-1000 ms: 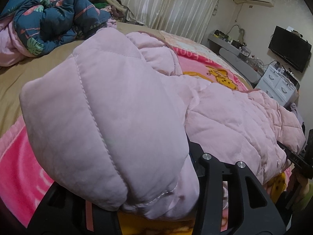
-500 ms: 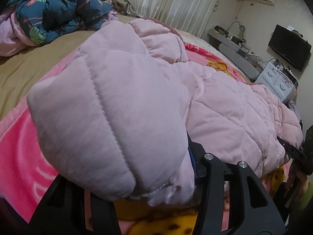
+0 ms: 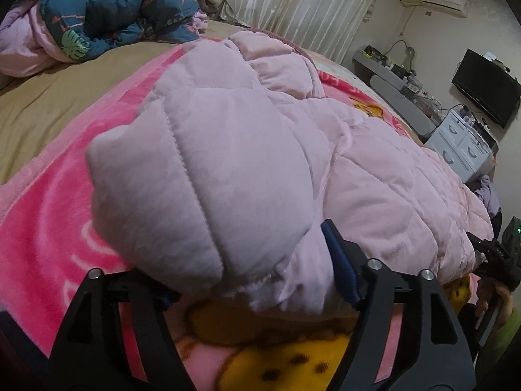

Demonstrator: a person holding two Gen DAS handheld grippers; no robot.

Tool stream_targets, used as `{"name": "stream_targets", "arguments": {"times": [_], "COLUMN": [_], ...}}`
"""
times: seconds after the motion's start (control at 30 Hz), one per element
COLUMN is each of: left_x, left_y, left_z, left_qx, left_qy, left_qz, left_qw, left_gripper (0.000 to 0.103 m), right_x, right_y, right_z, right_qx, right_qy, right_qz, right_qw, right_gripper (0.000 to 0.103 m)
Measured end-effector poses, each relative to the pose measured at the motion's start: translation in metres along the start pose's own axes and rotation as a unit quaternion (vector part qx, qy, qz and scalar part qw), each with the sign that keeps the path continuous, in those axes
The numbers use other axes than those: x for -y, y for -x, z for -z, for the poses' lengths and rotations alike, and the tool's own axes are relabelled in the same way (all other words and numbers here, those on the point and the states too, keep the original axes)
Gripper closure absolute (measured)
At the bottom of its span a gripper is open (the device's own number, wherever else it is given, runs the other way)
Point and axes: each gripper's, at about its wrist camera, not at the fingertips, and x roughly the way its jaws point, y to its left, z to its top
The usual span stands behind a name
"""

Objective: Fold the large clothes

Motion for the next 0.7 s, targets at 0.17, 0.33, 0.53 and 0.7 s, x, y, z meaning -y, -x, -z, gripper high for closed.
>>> {"name": "stream_targets", "arguments": {"times": [0.17,0.33,0.53,0.7], "left_x": [-0.003,0.001,0.012,0.030], "left_y": [0.018,0.046,0.085,0.074], "left_z": [0.006,0.011,-0.001,-0.022], "left_qx": [0.000,0.016,0.063,0.064], "left_qy": [-0.003,-0.024,-0.039,-0.050], "left_qz": [-0.007,-0.036,-0.042,-0.021], "left_qw": [1.0000,0.9989,0.9964,0.9965], "left_gripper": [0.026,0.019,0.015,0.015], "right_x": [0.003,-0.003,-0.025,-0.058], "right_y": [0.031,0.053,0.089,0.081], "right_z": [0.005,0.009,0.010,0.013], "right_qx": [0.018,0.042,0.114,0.106], "right_qy": [0.016,0.046,0.109,0.185], "right_qz": [0.025,0.057,0.086,0.064], "right_qw": [0.999,0.996,0.984,0.975], "right_gripper": [0.016,0.015,0.012,0.009]}}
